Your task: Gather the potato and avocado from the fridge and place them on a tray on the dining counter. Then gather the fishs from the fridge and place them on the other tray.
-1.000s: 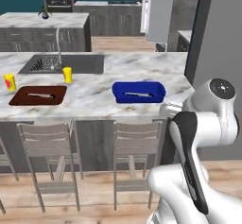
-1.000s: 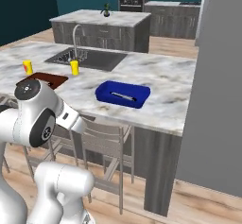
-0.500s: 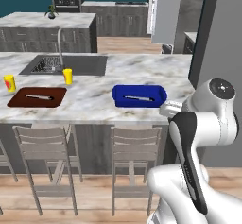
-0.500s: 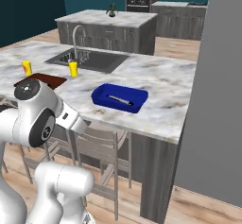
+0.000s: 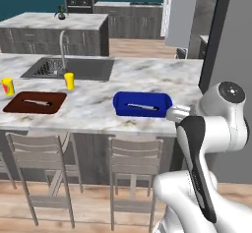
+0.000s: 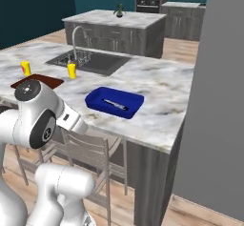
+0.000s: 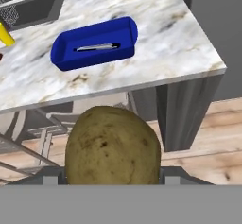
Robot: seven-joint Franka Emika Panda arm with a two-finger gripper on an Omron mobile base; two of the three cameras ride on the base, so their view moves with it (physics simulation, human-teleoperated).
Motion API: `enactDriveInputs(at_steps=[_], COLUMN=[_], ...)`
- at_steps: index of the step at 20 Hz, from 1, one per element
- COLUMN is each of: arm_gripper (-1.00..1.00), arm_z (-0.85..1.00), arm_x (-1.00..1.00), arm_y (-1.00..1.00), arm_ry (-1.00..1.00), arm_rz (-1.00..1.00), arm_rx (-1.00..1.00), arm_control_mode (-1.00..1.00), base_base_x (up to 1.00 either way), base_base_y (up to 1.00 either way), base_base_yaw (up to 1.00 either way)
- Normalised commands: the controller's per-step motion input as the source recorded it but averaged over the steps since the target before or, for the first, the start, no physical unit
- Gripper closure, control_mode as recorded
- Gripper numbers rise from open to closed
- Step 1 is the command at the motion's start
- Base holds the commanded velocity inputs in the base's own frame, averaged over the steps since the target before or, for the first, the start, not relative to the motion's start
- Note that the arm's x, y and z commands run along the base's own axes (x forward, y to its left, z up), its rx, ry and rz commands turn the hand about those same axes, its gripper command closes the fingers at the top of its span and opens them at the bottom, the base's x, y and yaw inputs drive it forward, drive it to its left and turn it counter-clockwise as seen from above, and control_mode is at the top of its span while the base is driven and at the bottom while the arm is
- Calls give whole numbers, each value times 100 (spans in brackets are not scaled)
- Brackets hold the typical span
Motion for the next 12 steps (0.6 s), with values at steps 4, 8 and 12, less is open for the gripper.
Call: enactDriveInputs(at_steps=[4,8,12], arm_gripper=[100,100,100], arm_z=[0,0,0], arm_x=[0,0,0], arm_y=[0,0,0], arm_ry=[0,0,0], arm_rz=[0,0,0], arm_rx=[0,0,0], arm_control_mode=[100,100,100], base_base_x=[25,23,25], base_base_y=[-44,-44,-43], base_base_yaw=[16,15,15])
